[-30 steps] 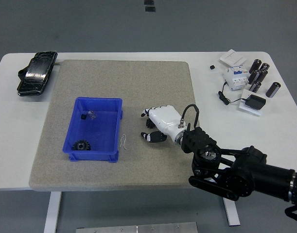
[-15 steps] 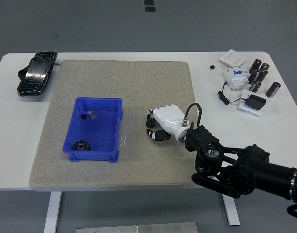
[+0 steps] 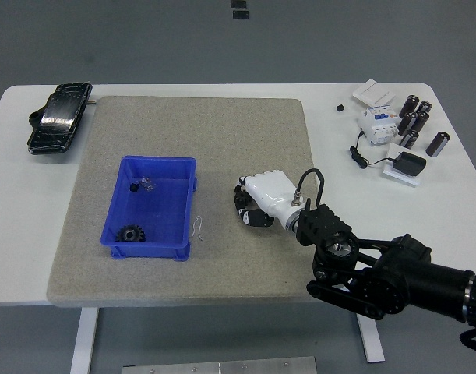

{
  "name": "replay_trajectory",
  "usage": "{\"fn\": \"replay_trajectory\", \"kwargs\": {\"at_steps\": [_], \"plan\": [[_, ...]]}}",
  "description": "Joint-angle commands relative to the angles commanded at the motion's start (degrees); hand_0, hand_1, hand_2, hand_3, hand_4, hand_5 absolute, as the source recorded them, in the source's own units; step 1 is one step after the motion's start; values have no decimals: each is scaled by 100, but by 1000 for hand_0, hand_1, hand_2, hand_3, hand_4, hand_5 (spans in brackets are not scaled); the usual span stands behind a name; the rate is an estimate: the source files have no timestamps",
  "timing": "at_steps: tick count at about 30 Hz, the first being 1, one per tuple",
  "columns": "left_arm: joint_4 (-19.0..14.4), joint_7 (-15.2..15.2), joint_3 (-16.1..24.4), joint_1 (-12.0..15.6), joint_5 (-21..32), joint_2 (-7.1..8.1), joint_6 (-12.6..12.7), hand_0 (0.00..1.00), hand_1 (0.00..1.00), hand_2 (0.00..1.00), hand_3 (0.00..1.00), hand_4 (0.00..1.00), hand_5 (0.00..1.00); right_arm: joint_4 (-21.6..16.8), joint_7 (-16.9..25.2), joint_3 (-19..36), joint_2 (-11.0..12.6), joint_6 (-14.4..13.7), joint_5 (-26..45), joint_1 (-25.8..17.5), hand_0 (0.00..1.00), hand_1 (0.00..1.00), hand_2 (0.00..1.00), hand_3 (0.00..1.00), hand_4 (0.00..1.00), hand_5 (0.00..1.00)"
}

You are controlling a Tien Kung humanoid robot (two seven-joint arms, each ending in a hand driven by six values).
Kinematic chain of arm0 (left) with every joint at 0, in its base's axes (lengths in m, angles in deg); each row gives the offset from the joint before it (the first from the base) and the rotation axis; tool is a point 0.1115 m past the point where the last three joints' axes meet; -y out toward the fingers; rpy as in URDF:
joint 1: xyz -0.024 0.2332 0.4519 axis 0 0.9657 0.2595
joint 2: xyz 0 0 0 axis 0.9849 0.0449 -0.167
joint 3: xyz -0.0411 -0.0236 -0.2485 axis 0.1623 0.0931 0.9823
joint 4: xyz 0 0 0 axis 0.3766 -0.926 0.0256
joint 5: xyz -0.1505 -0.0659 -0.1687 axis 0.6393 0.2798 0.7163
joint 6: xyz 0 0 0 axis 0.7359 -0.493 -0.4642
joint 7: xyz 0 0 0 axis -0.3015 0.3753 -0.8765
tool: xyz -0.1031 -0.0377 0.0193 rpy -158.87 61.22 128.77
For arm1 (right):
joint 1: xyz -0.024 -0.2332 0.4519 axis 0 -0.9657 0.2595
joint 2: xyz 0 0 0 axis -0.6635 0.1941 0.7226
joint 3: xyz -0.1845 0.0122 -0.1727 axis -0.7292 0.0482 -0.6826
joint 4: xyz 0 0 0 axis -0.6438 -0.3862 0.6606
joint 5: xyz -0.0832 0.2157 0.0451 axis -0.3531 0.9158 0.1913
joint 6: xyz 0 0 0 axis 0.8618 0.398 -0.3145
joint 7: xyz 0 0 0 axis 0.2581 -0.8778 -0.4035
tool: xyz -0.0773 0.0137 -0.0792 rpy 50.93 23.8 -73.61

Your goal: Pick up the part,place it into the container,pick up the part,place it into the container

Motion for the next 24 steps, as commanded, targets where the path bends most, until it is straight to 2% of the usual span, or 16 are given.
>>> {"fn": "replay_trajectory", "kwargs": {"at_steps": [8, 9, 13, 19, 21, 24], "plan": [[0, -10, -1, 8, 9, 0, 13, 683, 639, 593, 588, 652, 277, -45, 33, 45, 18, -107, -28, 6, 342, 421, 421, 664, 535, 294], [1, -14, -5, 7, 14, 0, 14, 683, 639, 594, 588, 650, 282, -56, 36, 62, 21, -126, -36, 10, 337, 416, 409, 659, 574, 327], [4, -33, -27, 7, 40, -3, 17, 683, 639, 594, 588, 650, 282, -136, 48, 158, 38, -207, -79, 21, 337, 416, 409, 659, 574, 327], [0, -23, -2, 21, 15, 2, 25, 683, 639, 595, 588, 650, 285, -683, -10, 429, 11, -404, -261, 71, 336, 418, 406, 660, 550, 309], [-1, -22, 3, 23, 9, 3, 26, 683, 639, 596, 588, 651, 287, -888, -42, 483, -47, -451, -331, 98, 326, 421, 401, 660, 539, 298], [-1, -21, 7, 20, 1, 4, 27, 683, 639, 596, 588, 651, 287, -1230, -92, 508, -256, -510, -458, 157, 326, 421, 401, 660, 539, 298]]}}
